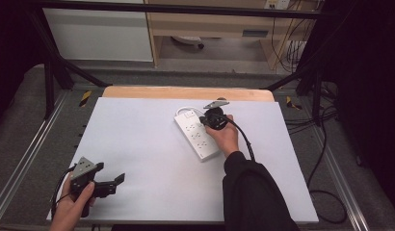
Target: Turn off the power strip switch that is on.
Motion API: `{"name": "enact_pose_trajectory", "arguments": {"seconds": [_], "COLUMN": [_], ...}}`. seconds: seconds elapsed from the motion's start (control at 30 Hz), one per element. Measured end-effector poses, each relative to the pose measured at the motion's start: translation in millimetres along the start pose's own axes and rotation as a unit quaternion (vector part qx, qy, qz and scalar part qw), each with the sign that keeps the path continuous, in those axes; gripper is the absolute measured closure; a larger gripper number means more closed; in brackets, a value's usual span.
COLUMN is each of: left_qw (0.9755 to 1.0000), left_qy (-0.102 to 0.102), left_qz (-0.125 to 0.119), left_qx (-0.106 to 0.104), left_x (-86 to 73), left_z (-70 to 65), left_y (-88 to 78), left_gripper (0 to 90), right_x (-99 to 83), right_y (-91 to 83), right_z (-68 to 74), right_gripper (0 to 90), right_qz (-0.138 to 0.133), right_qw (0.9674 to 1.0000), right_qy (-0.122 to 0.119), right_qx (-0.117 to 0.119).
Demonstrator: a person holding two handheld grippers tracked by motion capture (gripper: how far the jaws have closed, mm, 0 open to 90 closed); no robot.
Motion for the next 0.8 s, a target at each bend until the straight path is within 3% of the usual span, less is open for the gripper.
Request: {"name": "enact_pose_trajectory", "arguments": {"seconds": [0.8], "left_qw": [1.0000], "left_qy": [-0.001], "left_qz": [0.000], "left_qx": [0.000], "left_x": [0.1], "left_z": [0.4], "left_y": [-0.2], "left_gripper": [6.9], "right_x": [-3.7], "right_y": [6.2], "right_z": [4.2], "right_gripper": [90.0], "right_qz": [0.005], "right_qw": [1.0000], "right_qy": [-0.001], "right_qx": [0.000]}}
Point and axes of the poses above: each handheld gripper's, and its own axes: y roughly forward along the jaws, x roughly out of its top, z roughly to its left, the point moved 1 cm from there along y, roughly forward along the jaws, and after that the axes turned 9 degrees about z, right-handed, at the moved point
